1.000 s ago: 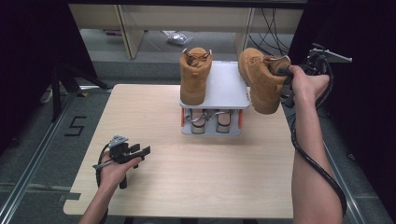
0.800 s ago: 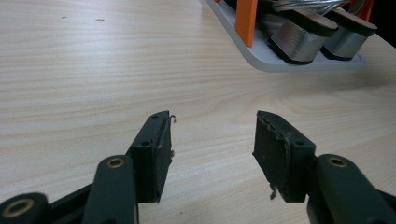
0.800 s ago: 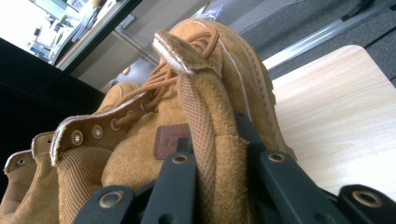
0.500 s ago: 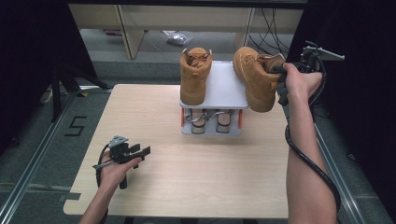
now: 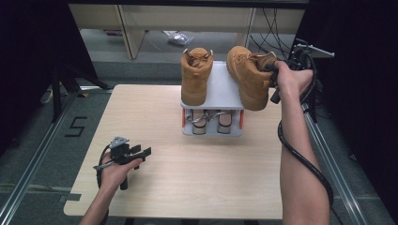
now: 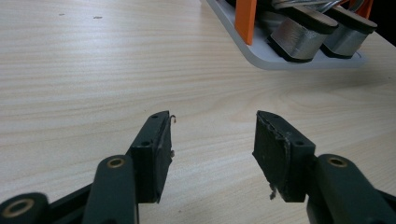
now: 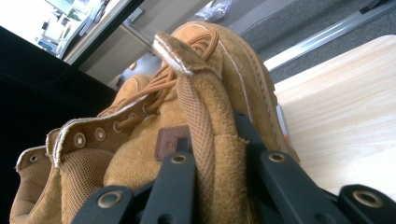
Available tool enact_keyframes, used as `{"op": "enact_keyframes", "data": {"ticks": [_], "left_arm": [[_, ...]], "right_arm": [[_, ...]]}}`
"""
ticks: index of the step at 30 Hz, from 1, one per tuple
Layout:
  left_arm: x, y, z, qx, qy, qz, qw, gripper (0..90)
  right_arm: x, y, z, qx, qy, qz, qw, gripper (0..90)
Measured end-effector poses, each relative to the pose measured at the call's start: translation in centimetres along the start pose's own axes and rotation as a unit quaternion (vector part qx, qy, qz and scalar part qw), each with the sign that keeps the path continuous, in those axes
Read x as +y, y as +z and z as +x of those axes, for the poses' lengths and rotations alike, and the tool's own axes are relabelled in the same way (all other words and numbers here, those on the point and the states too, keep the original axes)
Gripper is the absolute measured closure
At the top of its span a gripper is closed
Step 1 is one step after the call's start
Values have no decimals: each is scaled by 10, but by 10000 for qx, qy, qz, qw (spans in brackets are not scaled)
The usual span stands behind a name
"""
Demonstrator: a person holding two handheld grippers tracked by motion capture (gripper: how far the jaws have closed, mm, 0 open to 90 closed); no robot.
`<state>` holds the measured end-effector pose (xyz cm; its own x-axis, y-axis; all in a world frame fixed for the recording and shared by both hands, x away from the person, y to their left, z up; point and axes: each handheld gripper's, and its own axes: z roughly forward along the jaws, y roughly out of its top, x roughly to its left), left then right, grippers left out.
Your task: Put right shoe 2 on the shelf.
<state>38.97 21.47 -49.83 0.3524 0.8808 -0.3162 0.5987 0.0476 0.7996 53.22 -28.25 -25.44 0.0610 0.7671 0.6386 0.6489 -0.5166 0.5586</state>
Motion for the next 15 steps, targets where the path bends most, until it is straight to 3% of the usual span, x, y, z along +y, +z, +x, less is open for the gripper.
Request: {"op": "enact_keyframes", "data": {"ticks": [2,6,8,10,11,13,14,15], "left_arm": [[0,0,0,10,20,-2,10000,458],[-1,0,0,54,2,16,10000,458],[-1,0,1,30,18,19,10000,458],[-1,-1,0,71,14,42,10000,458],[-1,-1,0,71,11,36,10000,458],[0,-1,0,70,2,21,10000,458],[0,-1,1,68,24,22,10000,458],[0,-1,1,59,26,23,10000,458]], "right_arm": [[-1,2,2,-5,-149,-19,9999,813],[-3,5,8,50,-35,40,10000,812],[-4,7,10,29,-193,20,9998,812],[-6,11,14,37,-101,50,9999,812],[-6,12,14,43,-195,55,9998,811],[-7,15,16,41,-224,44,9997,811],[-8,16,18,47,-124,79,9999,811],[-8,17,18,41,-205,93,9997,811]]}}
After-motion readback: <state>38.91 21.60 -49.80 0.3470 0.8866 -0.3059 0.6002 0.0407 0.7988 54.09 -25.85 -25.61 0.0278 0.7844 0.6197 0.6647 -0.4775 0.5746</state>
